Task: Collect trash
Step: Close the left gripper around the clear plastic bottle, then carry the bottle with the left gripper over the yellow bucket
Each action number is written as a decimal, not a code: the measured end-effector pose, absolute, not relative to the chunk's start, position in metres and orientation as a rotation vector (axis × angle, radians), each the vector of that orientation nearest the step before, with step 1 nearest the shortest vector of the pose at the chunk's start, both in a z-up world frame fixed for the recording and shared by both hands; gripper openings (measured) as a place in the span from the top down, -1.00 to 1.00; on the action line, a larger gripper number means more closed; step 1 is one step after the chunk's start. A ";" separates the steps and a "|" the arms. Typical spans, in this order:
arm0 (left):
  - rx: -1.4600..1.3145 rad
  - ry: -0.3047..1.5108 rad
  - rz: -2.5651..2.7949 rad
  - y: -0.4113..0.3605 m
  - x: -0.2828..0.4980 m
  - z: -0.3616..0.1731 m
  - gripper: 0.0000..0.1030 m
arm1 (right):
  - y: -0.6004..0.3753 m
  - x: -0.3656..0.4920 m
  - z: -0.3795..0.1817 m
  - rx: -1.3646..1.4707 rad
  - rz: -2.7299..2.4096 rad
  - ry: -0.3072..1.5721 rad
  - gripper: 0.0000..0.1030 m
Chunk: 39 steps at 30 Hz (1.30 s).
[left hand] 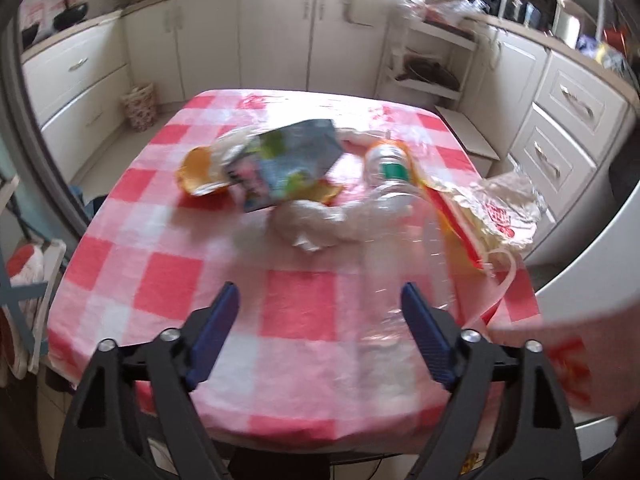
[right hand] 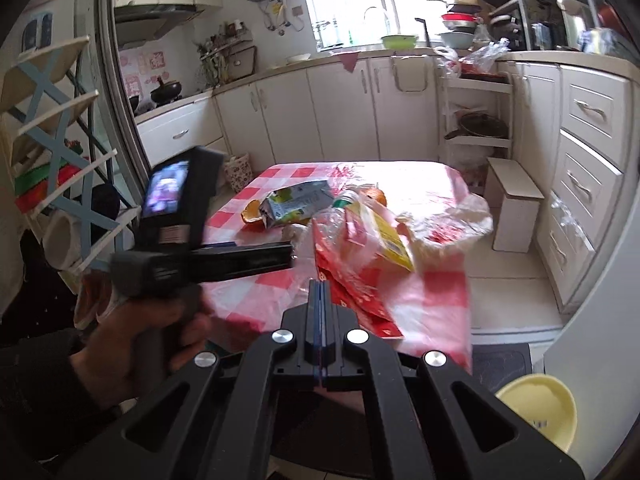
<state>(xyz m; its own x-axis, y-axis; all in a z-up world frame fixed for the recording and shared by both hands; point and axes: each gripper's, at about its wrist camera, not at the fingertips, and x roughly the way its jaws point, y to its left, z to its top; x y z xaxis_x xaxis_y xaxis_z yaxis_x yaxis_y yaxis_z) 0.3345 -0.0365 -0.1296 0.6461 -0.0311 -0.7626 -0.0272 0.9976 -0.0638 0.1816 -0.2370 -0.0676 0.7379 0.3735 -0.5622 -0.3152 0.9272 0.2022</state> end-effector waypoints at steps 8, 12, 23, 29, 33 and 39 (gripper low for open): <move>0.074 0.845 0.067 -0.082 0.365 -0.122 -0.79 | -0.269 0.159 -0.061 0.147 0.314 0.609 0.98; 0.104 0.854 0.082 -0.085 0.366 -0.124 -0.79 | -0.291 0.155 -0.065 0.177 0.264 0.613 0.98; 0.051 0.962 0.041 -0.082 0.386 -0.160 -0.02 | -0.340 0.146 -0.086 0.222 0.109 0.642 0.99; 0.022 0.940 0.036 -0.067 0.364 -0.150 -0.02 | -0.357 0.134 -0.087 0.236 0.041 0.630 0.98; -0.001 0.937 0.028 -0.053 0.347 -0.143 -0.02 | -0.368 0.125 -0.087 0.231 -0.005 0.623 0.98; -0.037 0.916 0.014 -0.032 0.318 -0.130 -0.02 | -0.390 0.116 -0.096 0.242 -0.084 0.637 0.98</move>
<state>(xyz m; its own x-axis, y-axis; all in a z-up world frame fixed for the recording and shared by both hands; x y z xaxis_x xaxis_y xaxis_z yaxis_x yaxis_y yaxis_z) 0.3184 -0.0319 -0.1301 0.6091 -0.0039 -0.7931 -0.0276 0.9993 -0.0261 0.1163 -0.3899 -0.0956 0.8018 -0.0032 -0.5976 0.1515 0.9684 0.1981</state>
